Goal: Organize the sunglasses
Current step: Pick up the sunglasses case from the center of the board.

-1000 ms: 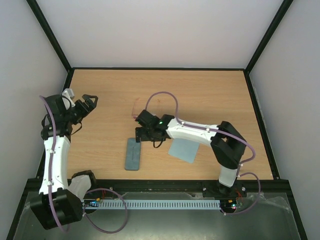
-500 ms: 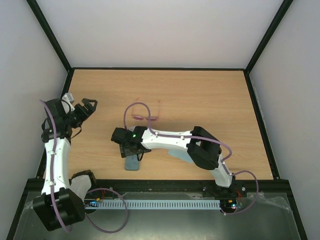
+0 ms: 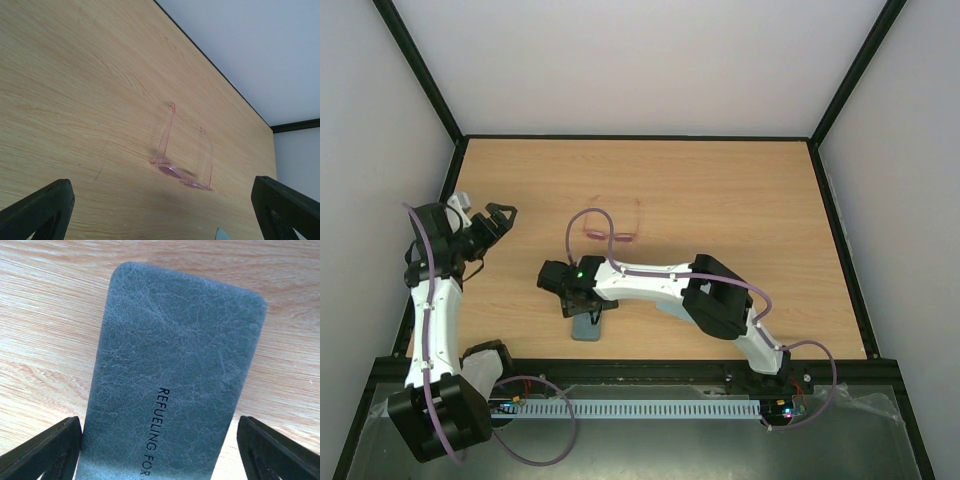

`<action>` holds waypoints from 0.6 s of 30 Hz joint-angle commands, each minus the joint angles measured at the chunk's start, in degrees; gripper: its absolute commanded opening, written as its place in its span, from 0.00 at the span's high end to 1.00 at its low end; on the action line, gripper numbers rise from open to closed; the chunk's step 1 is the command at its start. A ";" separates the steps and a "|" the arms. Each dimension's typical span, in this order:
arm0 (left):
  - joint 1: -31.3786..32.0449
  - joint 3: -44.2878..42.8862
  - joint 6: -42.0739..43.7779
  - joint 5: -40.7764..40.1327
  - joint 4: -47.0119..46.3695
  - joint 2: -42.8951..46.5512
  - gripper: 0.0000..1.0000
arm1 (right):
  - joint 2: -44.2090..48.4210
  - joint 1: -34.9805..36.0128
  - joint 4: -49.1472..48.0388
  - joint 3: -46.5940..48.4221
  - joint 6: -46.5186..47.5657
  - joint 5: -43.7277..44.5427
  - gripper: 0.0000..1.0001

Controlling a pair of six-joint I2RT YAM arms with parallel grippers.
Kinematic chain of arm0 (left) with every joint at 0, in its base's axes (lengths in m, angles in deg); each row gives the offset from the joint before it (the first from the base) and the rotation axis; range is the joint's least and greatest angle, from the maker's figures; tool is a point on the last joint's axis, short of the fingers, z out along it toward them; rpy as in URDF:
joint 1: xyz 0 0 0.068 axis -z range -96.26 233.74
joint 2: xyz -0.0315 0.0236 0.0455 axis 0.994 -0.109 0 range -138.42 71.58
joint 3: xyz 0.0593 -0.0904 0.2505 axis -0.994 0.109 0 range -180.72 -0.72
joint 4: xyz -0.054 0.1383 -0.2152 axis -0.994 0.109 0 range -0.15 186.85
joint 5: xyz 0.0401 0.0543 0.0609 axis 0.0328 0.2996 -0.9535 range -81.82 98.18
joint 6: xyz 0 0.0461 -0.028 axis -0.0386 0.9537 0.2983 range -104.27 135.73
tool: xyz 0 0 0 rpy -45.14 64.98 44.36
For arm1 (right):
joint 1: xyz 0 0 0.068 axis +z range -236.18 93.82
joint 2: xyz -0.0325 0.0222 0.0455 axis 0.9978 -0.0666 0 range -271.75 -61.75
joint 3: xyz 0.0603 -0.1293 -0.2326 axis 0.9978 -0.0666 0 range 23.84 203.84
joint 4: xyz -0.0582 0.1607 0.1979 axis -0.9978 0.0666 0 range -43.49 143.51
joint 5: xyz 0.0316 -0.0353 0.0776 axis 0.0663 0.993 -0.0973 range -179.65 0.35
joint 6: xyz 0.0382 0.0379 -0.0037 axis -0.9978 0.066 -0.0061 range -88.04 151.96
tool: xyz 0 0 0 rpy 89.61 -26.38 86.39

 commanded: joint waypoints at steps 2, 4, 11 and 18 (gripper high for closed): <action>-0.35 1.06 0.50 1.78 -0.38 0.68 0.00 | -2.03 0.46 4.63 1.01 -1.35 1.08 0.16; -0.36 1.24 0.46 1.87 -0.37 0.80 0.00 | -2.15 0.46 4.46 0.97 -1.25 0.86 0.20; -0.36 1.45 0.46 1.96 -0.44 0.84 0.00 | -0.93 0.46 3.68 -0.57 -1.02 0.63 0.41; 0.16 2.29 0.80 4.96 -1.72 0.72 0.01 | 7.45 -0.43 0.42 -5.14 1.56 1.24 0.50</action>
